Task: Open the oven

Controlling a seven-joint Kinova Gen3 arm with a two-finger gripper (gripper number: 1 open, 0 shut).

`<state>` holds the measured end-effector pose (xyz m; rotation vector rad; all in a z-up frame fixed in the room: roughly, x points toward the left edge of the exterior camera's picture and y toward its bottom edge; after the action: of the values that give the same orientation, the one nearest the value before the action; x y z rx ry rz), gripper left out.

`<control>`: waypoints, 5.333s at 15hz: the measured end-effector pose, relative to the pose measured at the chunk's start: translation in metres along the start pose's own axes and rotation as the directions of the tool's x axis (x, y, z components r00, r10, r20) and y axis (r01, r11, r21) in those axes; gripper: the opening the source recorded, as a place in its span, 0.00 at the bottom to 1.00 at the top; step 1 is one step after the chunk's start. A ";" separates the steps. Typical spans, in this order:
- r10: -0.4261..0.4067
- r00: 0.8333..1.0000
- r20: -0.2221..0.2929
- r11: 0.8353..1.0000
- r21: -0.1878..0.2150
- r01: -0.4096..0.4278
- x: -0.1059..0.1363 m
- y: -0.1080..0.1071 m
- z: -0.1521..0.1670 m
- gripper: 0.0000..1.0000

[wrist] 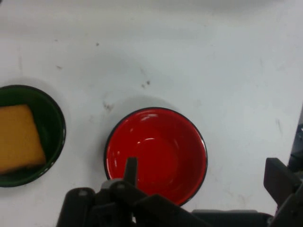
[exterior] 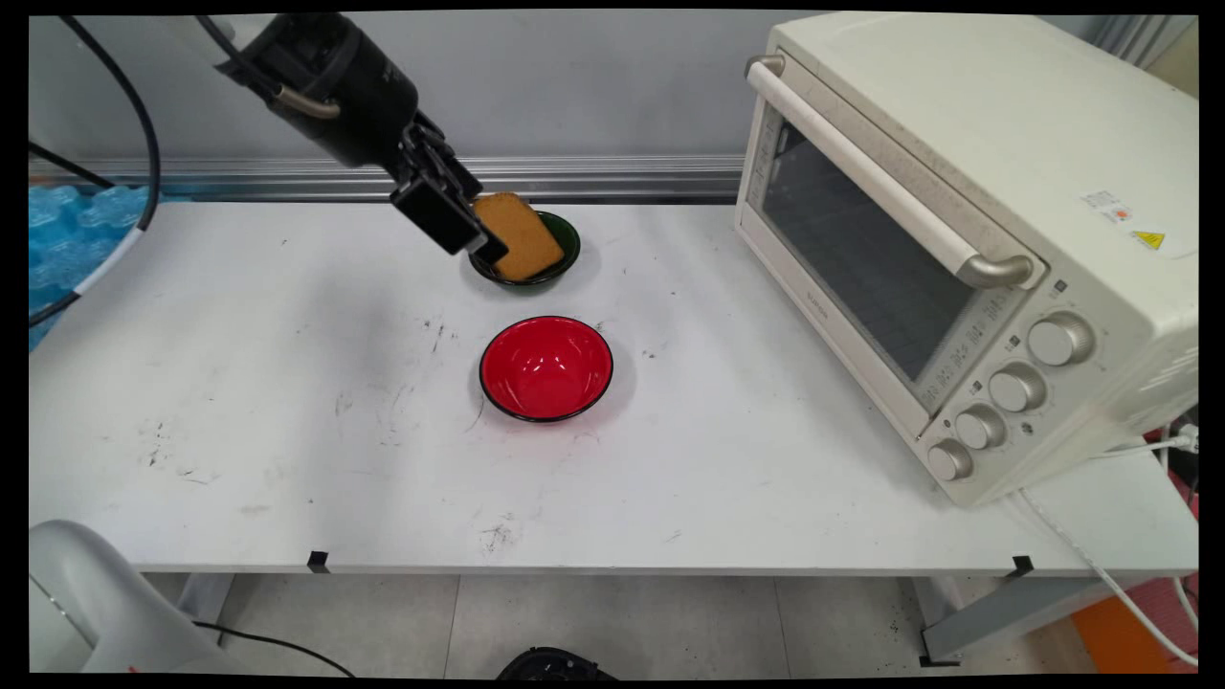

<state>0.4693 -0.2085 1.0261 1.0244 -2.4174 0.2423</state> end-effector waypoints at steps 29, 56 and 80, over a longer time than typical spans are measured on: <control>0.092 0.973 -0.210 0.995 -0.018 -0.098 0.204 0.003 0.074 1.00; 0.087 0.985 -0.148 0.996 0.029 -0.083 0.275 0.005 0.172 0.00; 0.056 0.998 -0.031 0.998 0.022 -0.056 0.241 0.001 0.180 0.00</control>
<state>0.2578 -0.4206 0.9944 0.9559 -2.4224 0.3011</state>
